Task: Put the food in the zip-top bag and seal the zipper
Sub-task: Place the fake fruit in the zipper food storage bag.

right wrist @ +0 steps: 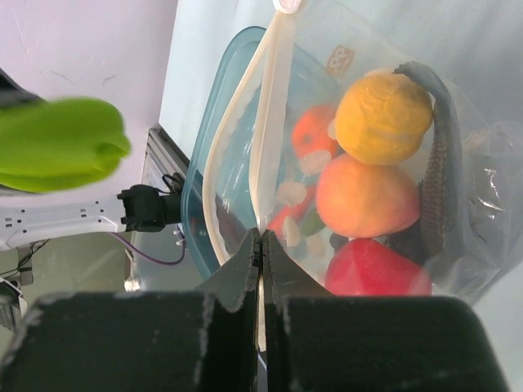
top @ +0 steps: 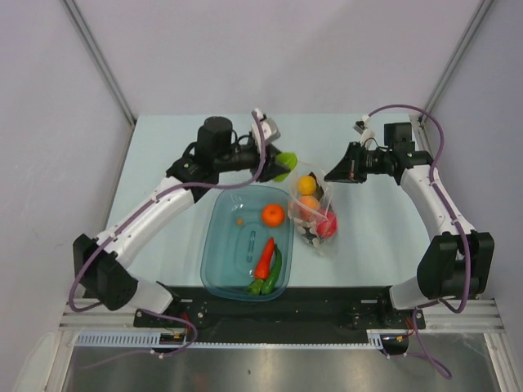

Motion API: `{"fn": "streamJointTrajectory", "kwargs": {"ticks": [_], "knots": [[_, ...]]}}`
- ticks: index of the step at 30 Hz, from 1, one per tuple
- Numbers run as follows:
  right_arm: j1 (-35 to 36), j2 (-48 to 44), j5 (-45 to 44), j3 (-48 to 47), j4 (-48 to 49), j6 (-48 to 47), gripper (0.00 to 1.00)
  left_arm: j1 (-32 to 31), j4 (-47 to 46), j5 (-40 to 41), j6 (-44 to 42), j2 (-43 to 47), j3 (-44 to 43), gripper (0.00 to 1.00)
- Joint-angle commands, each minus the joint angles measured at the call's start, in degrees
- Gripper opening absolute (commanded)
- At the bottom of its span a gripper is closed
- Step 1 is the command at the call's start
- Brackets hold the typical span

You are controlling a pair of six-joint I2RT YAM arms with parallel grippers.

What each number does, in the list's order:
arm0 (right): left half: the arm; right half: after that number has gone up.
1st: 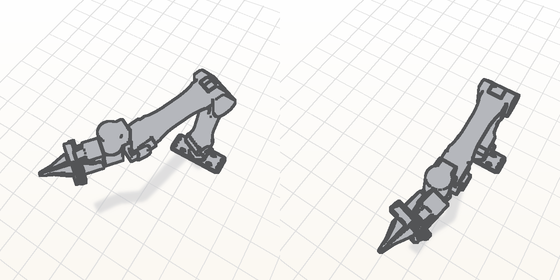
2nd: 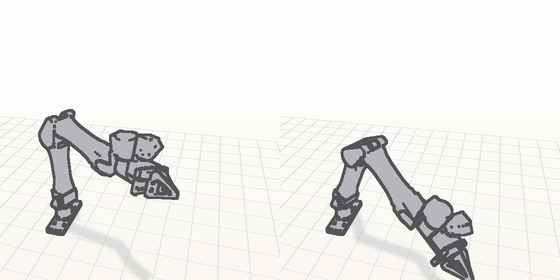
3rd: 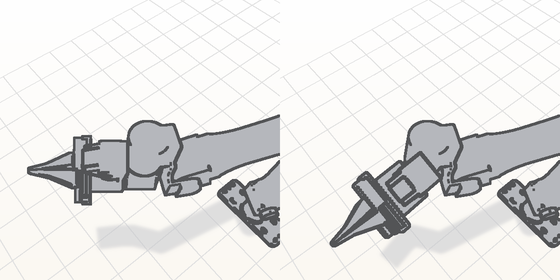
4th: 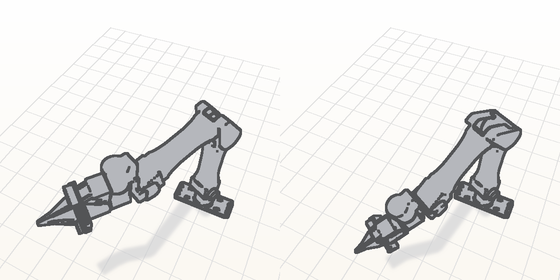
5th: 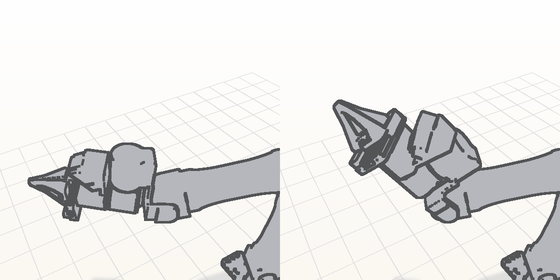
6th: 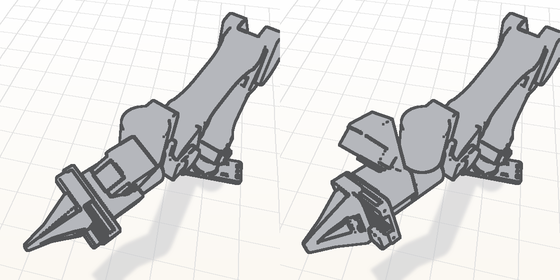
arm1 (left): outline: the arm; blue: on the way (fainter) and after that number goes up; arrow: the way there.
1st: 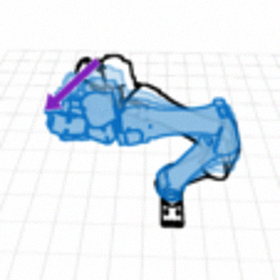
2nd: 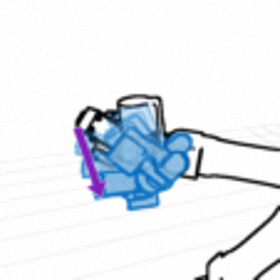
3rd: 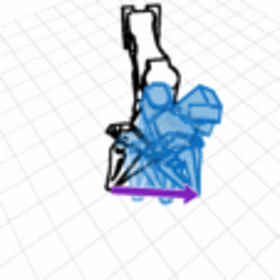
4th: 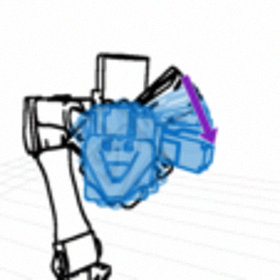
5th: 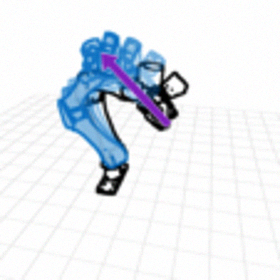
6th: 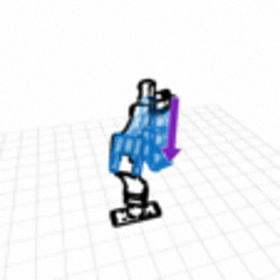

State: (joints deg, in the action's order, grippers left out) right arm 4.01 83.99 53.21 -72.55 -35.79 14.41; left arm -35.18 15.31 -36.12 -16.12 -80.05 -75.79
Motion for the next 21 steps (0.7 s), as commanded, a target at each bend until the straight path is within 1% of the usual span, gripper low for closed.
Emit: {"fn": "streamJointTrajectory", "kwargs": {"ticks": [1,4,6,11,14,15,17,18,19,21], "knots": [[0.0,-0.8,1.7,-2.5,0.3,-0.3,0.00,-1.6,-13.2,6.8,23.4,-7.2,-6.2,0.33],[0.0,-1.1,2.2,-1.9,1.4,1.2,0.00,-3.7,-14.3,11.1,28.9,-11.3,-7.0,0.33],[0.0,-1.5,2.5,-1.5,2.0,1.8,0.00,-4.9,-15.1,12.7,32.4,-12.3,-6.3,0.33],[-0.1,-1.8,2.6,-1.5,2.5,2.4,0.00,-7.2,-13.9,14.4,35.5,-14.3,-4.4,0.37],[-0.2,-2.2,2.7,-1.4,2.6,2.4,0.00,-7.1,-10.6,12.0,34.5,-14.3,-4.1,0.61],[-0.2,-2.4,2.8,-1.4,2.7,2.2,0.00,-7.1,-9.7,10.8,33.2,-13.8,-4.1,0.77],[-0.3,-2.5,3.0,-1.3,2.6,1.8,0.00,-6.9,-7.3,9.1,31.9,-12.9,-4.1,0.88],[-0.4,-2.5,3.1,-1.2,2.4,1.6,0.00,-6.8,-7.0,8.8,31.1,-11.5,-3.9,0.97],[-0.4,-2.7,3.2,-1.2,2.0,1.1,0.00,-6.5,-6.9,8.6,30.8,-10.7,-3.6,1.00],[-0.3,-2.9,3.1,-1.4,1.3,-1.1,0.00,-5.6,-7.2,8.8,31.1,-8.2,-2.4,1.00]]}}
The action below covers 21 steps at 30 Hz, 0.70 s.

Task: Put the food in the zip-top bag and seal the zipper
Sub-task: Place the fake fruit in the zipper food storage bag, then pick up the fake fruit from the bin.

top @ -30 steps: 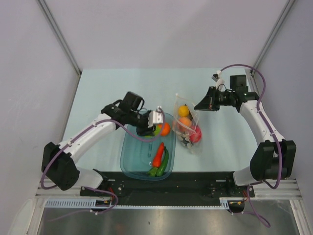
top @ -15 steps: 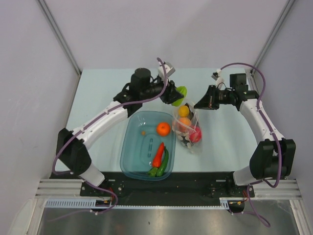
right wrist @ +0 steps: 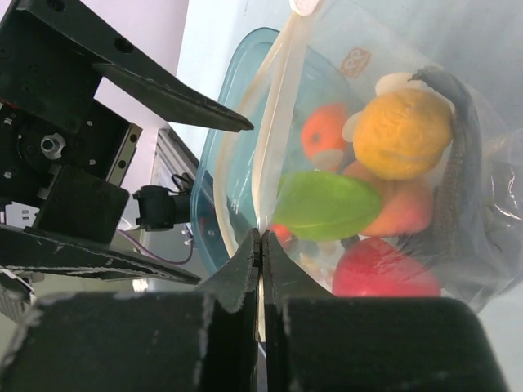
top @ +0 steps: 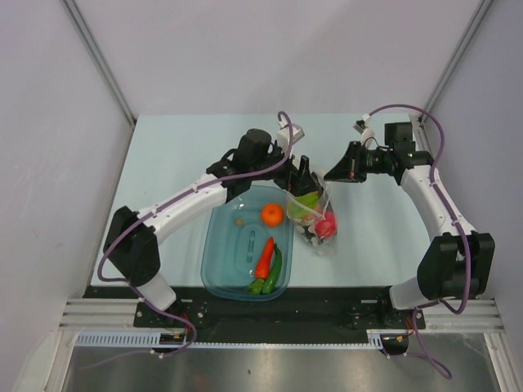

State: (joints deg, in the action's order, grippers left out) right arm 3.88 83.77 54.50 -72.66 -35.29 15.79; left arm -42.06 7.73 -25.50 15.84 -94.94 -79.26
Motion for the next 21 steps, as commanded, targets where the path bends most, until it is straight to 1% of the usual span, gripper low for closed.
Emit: {"fn": "streamJointTrajectory", "kwargs": {"ticks": [1,2,4,5,6,9,10,13,14,16,18,19,21], "knots": [[-0.1,-2.8,1.9,-1.3,0.0,-3.3,0.00,2.4,0.4,-1.3,-0.9,7.4,1.4,1.00],[-0.3,-2.9,2.0,-1.6,-0.7,-4.1,0.00,3.0,0.8,-1.1,-1.2,7.8,1.5,0.99],[-0.1,-3.0,1.8,-2.0,-2.6,-6.9,0.00,4.7,2.6,-1.2,-4.5,9.0,1.5,0.98],[-0.1,-3.0,1.6,-2.3,-3.1,-7.6,0.00,5.1,3.7,-1.1,-6.6,9.4,1.5,0.97],[-0.1,-3.1,1.6,-2.4,-3.6,-8.7,0.00,5.5,4.9,-0.9,-10.4,9.8,1.7,0.97],[-0.1,-3.7,1.3,-2.4,-4.7,-9.8,0.00,7.7,7.2,0.2,-14.8,12.1,4.0,0.96],[0.0,-3.9,1.2,-2.3,-5.1,-10.4,0.00,8.2,9.8,1.2,-15.4,12.4,4.3,0.96],[0.3,-4.3,0.7,-2.1,-5.7,-11.0,0.00,9.4,11.9,1.8,-15.7,14.2,7.9,0.94],[0.2,-4.4,0.5,-2.0,-5.8,-10.9,0.00,9.5,12.0,3.2,-15.7,14.9,10.6,0.93],[0.3,-4.8,0.3,-1.9,-5.8,-10.9,0.00,9.5,11.4,3.7,-15.7,15.0,13.1,0.92],[0.3,-4.8,0.3,-2.0,-5.7,-10.8,0.00,9.5,9.4,4.5,-15.7,14.4,17.3,0.91],[0.3,-4.8,0.3,-2.0,-5.7,-10.8,0.00,9.5,7.0,4.8,-17.0,13.9,18.6,0.91],[0.3,-4.9,0.2,-2.0,-6.2,-10.9,0.00,9.5,4.2,4.8,-18.6,11.5,20.5,0.94]]}}
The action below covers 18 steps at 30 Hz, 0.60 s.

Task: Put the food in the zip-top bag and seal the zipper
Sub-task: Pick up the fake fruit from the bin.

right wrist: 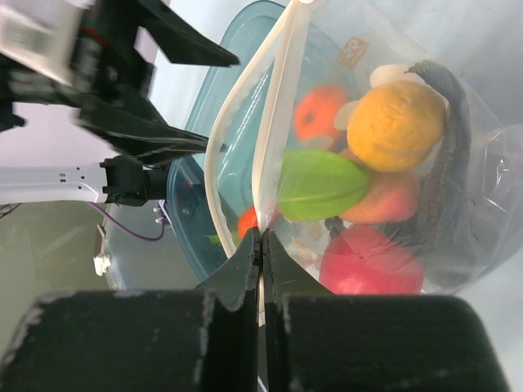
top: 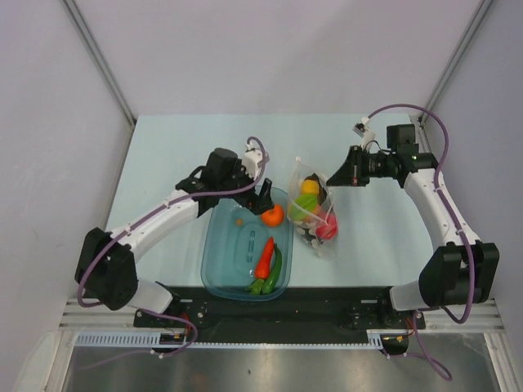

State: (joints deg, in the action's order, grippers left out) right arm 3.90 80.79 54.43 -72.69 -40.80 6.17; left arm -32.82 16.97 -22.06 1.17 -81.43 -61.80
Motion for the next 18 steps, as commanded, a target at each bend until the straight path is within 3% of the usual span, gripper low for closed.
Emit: {"fn": "streamJointTrajectory", "kwargs": {"ticks": [1,12,18], "knots": [[0.2,-2.0,0.1,-1.9,-0.9,-1.3,0.00,0.3,-5.9,1.3,-4.8,-3.0,3.1,0.95],[0.1,-2.7,-1.0,-1.9,-2.4,-1.5,0.00,0.0,-11.4,-1.6,-8.9,-17.6,1.9,1.00],[0.1,-3.0,-1.4,-1.3,-2.1,-1.1,0.00,-0.7,-11.5,0.3,-9.9,-19.3,1.7,0.93]]}}
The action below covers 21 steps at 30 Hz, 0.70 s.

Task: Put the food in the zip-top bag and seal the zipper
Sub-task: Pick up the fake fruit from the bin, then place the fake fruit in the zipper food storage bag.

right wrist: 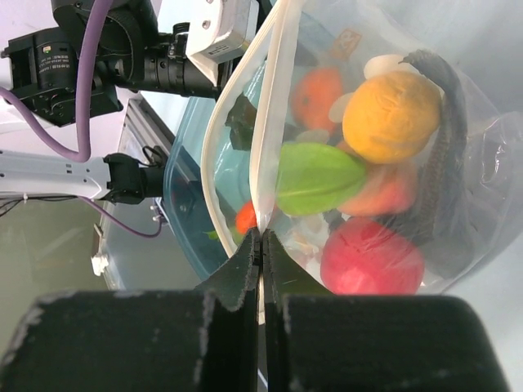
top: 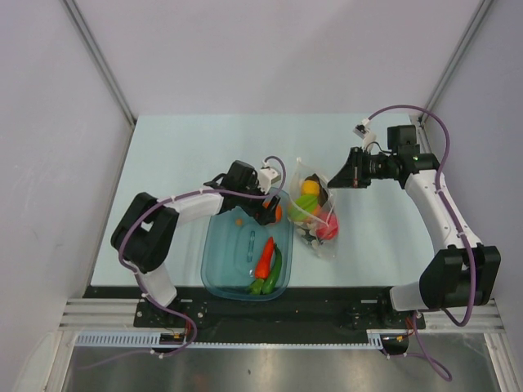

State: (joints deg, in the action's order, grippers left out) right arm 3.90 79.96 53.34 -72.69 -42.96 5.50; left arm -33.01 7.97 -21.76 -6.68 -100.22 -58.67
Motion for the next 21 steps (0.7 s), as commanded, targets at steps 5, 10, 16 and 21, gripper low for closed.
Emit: {"fn": "streamJointTrajectory", "kwargs": {"ticks": [5,10,16,21], "knots": [[0.1,-2.4,-0.5,-1.1,0.1,-0.5,0.00,0.1,-0.8,-0.6,-2.3,3.8,-1.1,0.69],[0.1,-2.3,-0.3,-1.1,0.2,-0.6,0.00,1.2,-0.3,-3.4,-2.4,13.5,0.2,0.53],[0.4,-1.4,0.4,-1.4,0.4,-0.6,0.00,1.6,2.8,-6.4,-1.3,22.2,-5.7,0.51],[1.1,-1.0,0.5,-1.6,1.0,-0.2,0.00,-1.2,4.5,-9.5,1.3,20.8,-14.7,0.52]]}}
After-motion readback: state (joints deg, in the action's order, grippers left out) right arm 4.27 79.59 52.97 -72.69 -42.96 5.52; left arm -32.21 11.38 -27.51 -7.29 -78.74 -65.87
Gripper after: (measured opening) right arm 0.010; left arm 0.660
